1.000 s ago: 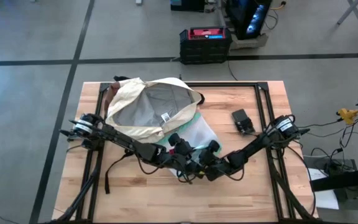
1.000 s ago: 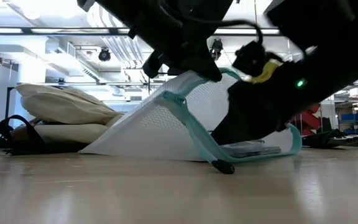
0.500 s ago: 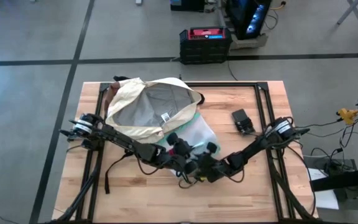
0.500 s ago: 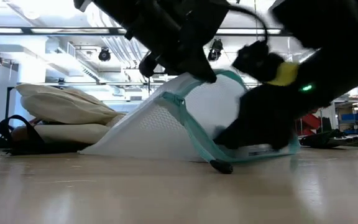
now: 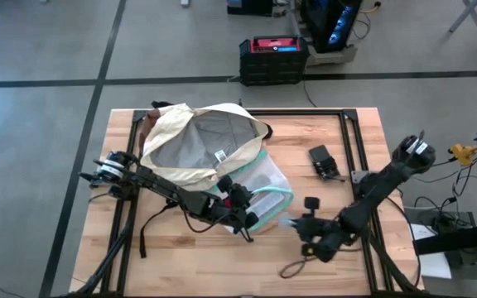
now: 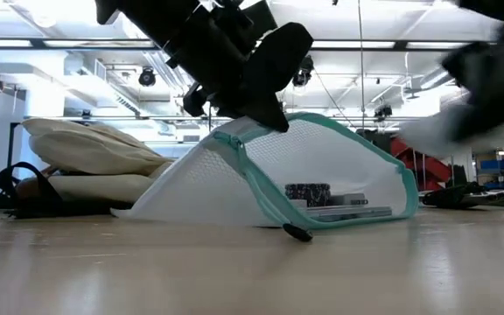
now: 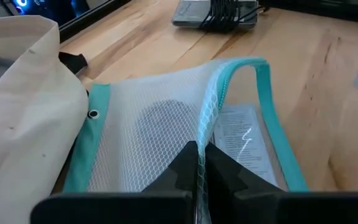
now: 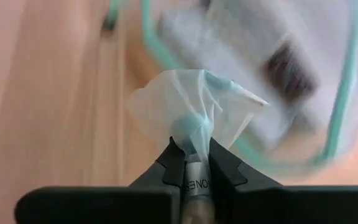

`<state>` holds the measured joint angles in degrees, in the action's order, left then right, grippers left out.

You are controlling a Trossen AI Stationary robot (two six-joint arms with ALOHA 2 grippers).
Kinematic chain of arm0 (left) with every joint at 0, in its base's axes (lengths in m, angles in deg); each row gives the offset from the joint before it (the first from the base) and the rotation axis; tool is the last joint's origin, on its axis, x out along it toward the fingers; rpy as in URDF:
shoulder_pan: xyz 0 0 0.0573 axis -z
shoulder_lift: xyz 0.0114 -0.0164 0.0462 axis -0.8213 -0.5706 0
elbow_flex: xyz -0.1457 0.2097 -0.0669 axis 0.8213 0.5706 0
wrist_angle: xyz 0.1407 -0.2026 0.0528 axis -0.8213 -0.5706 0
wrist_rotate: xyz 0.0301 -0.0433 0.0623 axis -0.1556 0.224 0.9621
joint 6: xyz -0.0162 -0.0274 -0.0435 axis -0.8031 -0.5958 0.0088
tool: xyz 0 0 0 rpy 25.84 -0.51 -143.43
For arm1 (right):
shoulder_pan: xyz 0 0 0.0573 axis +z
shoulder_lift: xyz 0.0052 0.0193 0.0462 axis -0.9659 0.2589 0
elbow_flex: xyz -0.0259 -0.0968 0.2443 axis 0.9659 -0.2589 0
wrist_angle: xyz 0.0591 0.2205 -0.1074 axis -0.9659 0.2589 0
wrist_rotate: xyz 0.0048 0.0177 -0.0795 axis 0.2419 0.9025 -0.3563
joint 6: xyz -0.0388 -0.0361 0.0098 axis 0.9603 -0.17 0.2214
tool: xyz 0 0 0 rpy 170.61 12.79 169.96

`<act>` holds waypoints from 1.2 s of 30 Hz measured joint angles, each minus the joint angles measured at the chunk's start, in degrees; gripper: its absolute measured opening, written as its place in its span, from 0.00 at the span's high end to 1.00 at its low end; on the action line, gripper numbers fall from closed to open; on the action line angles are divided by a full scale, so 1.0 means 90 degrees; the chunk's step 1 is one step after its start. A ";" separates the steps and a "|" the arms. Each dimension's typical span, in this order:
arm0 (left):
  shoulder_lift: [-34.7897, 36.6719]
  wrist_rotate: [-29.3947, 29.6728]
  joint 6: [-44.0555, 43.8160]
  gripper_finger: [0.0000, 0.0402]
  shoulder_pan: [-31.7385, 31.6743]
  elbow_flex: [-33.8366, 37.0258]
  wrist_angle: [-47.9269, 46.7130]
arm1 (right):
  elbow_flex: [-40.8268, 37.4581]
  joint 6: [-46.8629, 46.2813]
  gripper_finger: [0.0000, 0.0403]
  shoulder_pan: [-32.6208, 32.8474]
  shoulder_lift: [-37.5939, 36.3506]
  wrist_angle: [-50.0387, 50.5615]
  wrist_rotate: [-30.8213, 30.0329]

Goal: Unpack backpack
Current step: Remove the blue earphones from the green zip bag, then remove the white pencil case from the green zip bag

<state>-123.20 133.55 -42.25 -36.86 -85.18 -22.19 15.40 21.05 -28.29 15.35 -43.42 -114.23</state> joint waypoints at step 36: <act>-0.0010 -0.0091 0.0410 1.00 0.0100 0.0497 0.1909 | 0.0105 0.2350 0.23 -0.0990 -0.0023 -0.0673 0.1565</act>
<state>-123.28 132.72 -38.55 -35.96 -80.71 -5.01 16.34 42.19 -37.19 15.14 -49.47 -100.14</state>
